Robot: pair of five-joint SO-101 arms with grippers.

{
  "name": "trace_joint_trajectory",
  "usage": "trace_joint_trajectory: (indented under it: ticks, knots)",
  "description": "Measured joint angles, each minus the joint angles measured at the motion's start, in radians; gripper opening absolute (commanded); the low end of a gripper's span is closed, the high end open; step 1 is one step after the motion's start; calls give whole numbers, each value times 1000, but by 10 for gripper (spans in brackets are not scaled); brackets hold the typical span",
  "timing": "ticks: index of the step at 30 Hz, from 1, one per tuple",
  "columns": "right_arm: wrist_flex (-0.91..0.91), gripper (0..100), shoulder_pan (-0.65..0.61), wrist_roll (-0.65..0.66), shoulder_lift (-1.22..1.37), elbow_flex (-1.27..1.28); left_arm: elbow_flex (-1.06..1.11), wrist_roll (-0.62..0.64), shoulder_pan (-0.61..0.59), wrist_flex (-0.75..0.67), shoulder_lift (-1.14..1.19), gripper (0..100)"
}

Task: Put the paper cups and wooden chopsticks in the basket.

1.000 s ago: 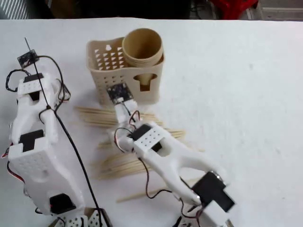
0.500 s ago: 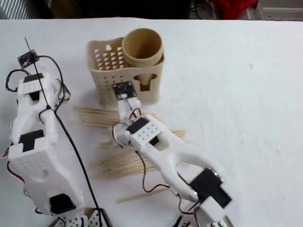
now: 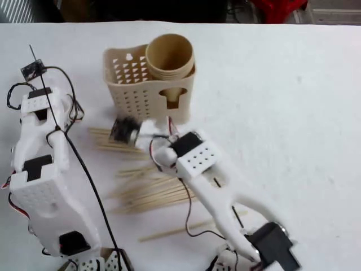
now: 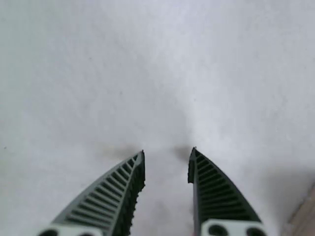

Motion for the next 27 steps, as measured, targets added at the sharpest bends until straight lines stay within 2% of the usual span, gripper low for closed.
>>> trace_joint_trajectory:
  ticks: [3,11,15,19,21,27]
  knots:
    - [-12,176,-23,181,71,0,0,0,0,0,0,161]
    - [-77,173,-81,404,232,0,0,0,0,0,0,161]
    - [-81,152,-75,419,267,0,0,0,0,0,0,161]
    - [-81,9,-78,413,269,0,0,0,0,0,0,161]
    - [-81,34,-77,373,269,0,0,0,0,0,0,161]
    - [-83,16,-77,250,269,-6,0,0,0,0,0,161]
